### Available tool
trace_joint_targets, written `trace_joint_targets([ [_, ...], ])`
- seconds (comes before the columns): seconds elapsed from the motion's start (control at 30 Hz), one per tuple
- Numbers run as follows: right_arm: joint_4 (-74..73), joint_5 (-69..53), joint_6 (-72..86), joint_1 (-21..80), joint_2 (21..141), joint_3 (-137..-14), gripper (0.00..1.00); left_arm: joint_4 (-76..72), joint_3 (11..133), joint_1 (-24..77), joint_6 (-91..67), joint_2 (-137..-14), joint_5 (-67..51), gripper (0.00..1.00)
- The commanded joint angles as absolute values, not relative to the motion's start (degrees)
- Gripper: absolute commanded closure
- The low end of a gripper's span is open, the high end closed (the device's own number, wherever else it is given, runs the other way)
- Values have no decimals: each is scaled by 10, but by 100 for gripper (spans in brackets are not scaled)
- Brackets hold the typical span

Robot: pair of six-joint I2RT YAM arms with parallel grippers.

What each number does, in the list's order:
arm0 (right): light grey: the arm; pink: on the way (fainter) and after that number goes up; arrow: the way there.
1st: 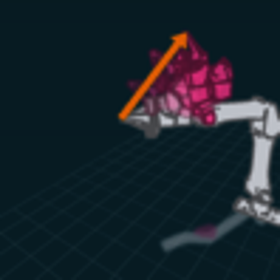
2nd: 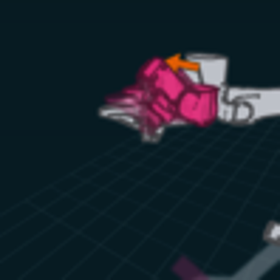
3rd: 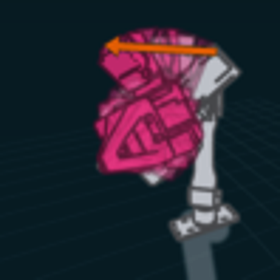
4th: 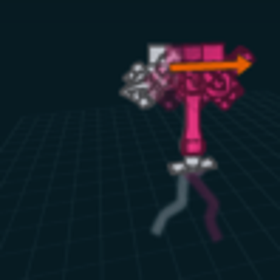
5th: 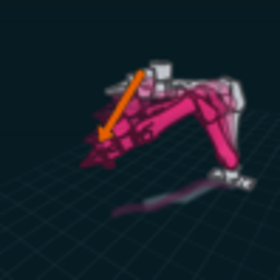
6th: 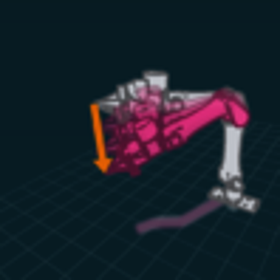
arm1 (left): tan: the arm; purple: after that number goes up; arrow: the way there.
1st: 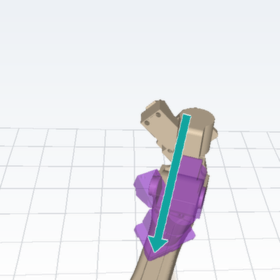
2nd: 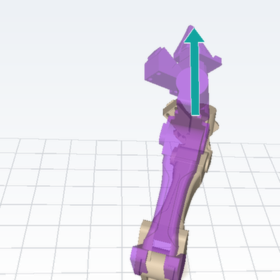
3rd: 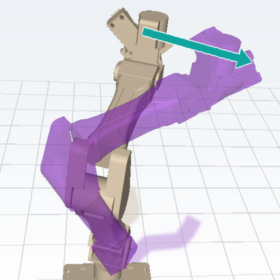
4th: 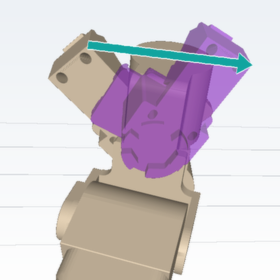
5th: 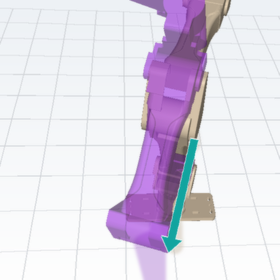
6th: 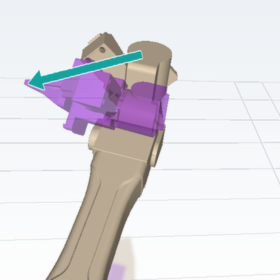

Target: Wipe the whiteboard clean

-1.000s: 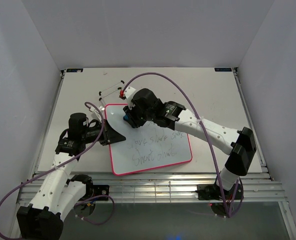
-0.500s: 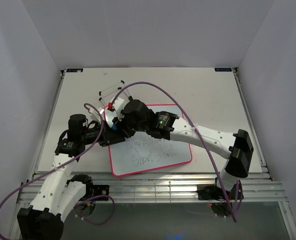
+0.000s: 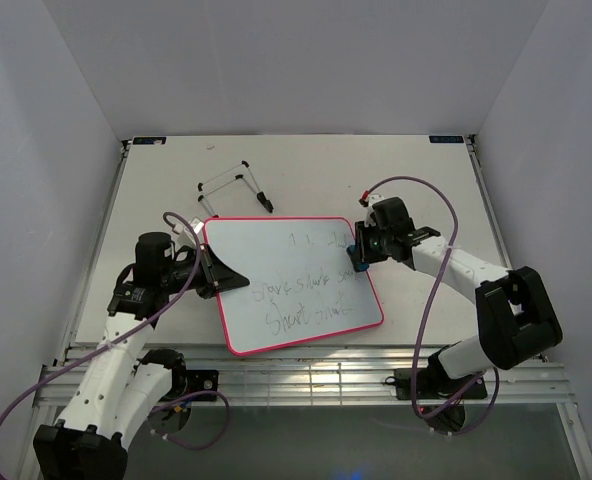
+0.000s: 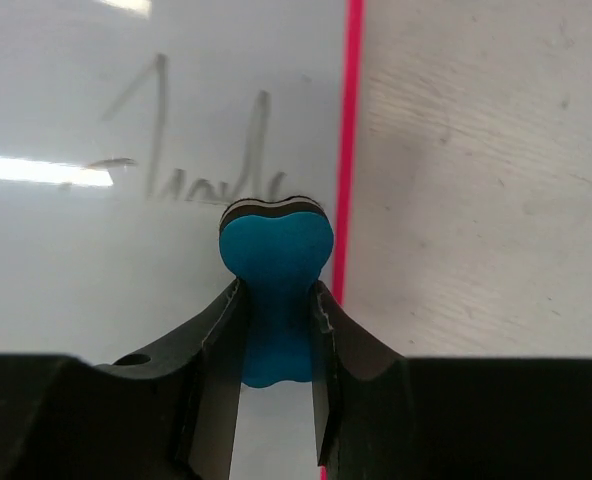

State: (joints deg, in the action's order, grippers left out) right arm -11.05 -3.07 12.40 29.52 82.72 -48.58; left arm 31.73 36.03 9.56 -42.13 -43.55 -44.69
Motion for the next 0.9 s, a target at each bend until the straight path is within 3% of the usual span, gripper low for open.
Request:
trace_joint_targets([
  [0.0, -213, -96, 79, 273, 876, -454, 92, 234, 385, 115, -229, -410, -411, 100],
  [0.3, -174, -239, 98, 398, 867, -629, 92, 214, 377, 115, -231, -446, -464, 100],
  [0.53, -178, -274, 100, 498, 974, -795, 92, 215, 380, 116, -229, -462, -457, 100],
  [0.67, -200, -215, 96, 468, 998, -788, 92, 220, 379, 116, -229, -439, -441, 100],
  [0.87, -212, -150, 105, 332, 955, -660, 92, 218, 378, 115, -230, -431, -439, 100],
])
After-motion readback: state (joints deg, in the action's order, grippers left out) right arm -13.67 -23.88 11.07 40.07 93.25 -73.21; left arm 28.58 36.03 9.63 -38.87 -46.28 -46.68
